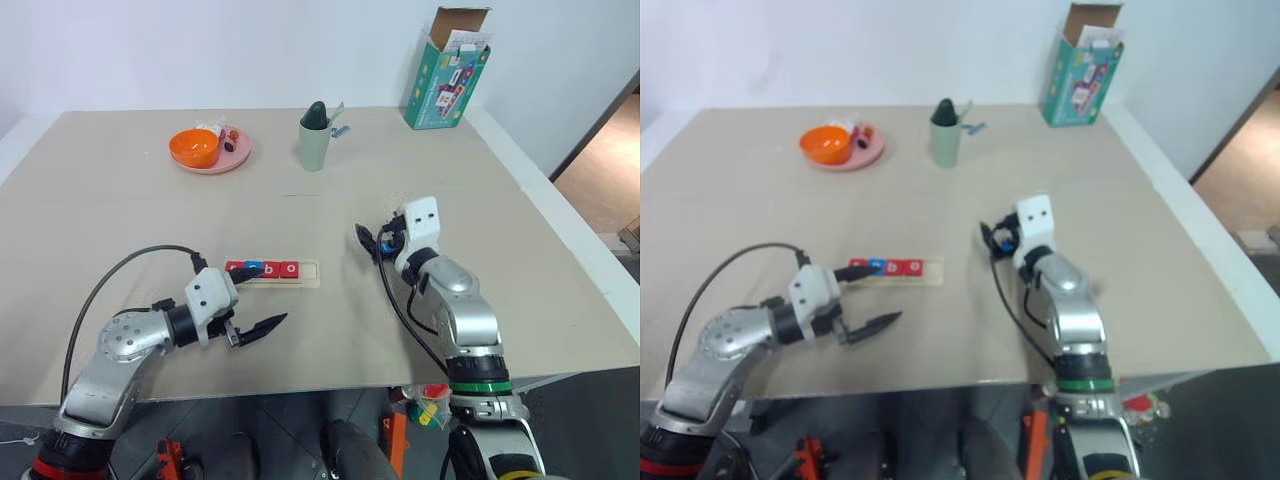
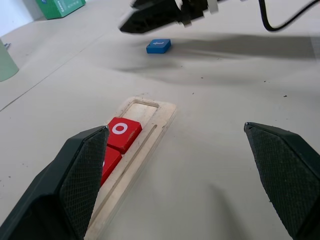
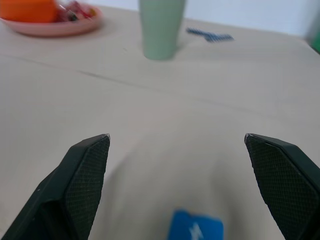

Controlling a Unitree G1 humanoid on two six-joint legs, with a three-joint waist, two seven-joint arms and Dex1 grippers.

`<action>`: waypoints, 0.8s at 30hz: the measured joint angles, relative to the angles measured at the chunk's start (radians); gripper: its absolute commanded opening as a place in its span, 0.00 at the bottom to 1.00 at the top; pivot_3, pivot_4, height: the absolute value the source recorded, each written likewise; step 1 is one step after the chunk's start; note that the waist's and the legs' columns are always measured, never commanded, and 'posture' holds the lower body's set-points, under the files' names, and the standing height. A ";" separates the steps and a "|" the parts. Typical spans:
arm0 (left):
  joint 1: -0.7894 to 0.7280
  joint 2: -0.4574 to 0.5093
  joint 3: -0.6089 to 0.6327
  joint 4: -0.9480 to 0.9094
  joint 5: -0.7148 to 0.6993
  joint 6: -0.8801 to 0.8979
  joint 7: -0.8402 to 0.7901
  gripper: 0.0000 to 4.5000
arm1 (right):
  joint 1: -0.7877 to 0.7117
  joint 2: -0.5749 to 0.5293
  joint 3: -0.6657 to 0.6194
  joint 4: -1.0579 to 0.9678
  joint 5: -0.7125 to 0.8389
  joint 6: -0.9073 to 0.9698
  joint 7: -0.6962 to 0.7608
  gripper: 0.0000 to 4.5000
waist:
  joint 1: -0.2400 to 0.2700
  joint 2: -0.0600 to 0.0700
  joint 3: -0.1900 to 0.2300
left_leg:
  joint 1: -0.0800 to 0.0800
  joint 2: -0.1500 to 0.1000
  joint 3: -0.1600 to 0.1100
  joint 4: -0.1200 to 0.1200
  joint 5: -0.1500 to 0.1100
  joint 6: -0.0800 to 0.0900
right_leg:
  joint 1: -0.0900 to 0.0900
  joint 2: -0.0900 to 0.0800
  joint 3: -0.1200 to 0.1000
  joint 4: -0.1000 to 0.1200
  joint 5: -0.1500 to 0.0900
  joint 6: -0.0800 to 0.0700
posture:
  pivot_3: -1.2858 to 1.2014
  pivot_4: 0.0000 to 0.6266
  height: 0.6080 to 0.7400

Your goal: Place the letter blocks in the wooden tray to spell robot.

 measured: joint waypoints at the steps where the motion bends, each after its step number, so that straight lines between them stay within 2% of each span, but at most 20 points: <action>1: -0.004 -0.003 -0.002 0.002 -0.002 0.000 -0.002 1.00 | 0.005 0.004 0.000 0.000 0.000 0.000 -0.015 0.99 | 0.000 0.000 0.000 | 0.000 0.000 0.000 0.000 0.000 0.000 | 0.000 0.000 0.000 0.000 0.000 0.000 | 0.52 0.24 1.00; 7: -0.024 -0.009 -0.003 0.002 -0.021 0.008 -0.005 1.00 | 0.016 0.018 -0.003 0.045 0.005 0.000 -0.077 0.99 | 0.000 0.000 0.000 | 0.000 0.000 0.000 0.000 0.000 0.000 | 0.000 0.000 0.000 0.000 0.000 0.001 | 0.52 0.24 1.00; 14: -0.042 -0.042 0.003 -0.010 -0.106 0.100 0.020 1.00 | 0.034 0.021 -0.001 0.058 0.023 0.037 -0.102 0.99 | 0.001 0.000 0.000 | -0.001 0.000 -0.001 0.000 0.000 0.000 | 0.000 0.000 0.000 0.000 -0.001 0.001 | 0.52 0.24 1.00; 18: -0.044 -0.042 0.011 -0.033 -0.153 0.156 0.026 1.00 | 0.043 0.027 -0.001 0.056 0.034 0.053 -0.112 0.75 | 0.001 0.000 0.000 | 0.000 0.000 -0.001 0.000 0.000 0.000 | 0.001 0.000 0.000 0.000 -0.001 0.001 | 0.52 0.24 1.00; 19: -0.044 -0.042 0.011 -0.035 -0.156 0.159 0.027 1.00 | 0.043 0.028 -0.001 0.056 0.035 0.054 -0.112 0.75 | 0.001 0.000 0.000 | 0.000 0.000 -0.001 0.000 0.000 0.000 | 0.001 0.000 0.000 0.000 -0.001 0.001 | 0.52 0.24 1.00; 20: -0.044 -0.042 0.011 -0.039 -0.165 0.164 0.027 1.00 | 0.044 0.030 0.000 0.055 0.041 0.058 -0.113 0.59 | 0.001 0.000 0.000 | 0.001 0.000 -0.001 0.000 0.000 0.000 | 0.002 0.000 0.000 0.000 -0.001 0.001 | 0.52 0.24 1.00; 21: -0.044 -0.042 0.011 -0.041 -0.166 0.167 0.028 1.00 | 0.047 0.031 0.000 0.050 0.043 0.060 -0.115 0.55 | 0.001 0.000 0.000 | 0.001 0.000 -0.001 0.001 0.000 0.000 | 0.002 0.000 0.000 0.000 -0.001 0.001 | 0.52 0.24 1.00; 23: -0.047 -0.042 0.011 -0.041 -0.166 0.175 0.028 1.00 | 0.051 0.031 0.000 0.046 0.045 0.061 -0.115 0.37 | 0.001 0.000 0.000 | 0.002 0.000 -0.001 0.001 0.000 0.000 | 0.003 0.000 0.000 0.000 -0.001 0.001 | 0.52 0.24 1.00; 24: -0.048 -0.042 0.011 -0.041 -0.166 0.176 0.028 1.00 | 0.053 0.031 0.000 0.044 0.048 0.062 -0.116 0.31 | 0.001 -0.001 0.000 | 0.002 0.000 -0.001 0.001 0.000 0.000 | 0.003 0.000 0.000 0.000 -0.001 0.001 | 0.52 0.24 1.00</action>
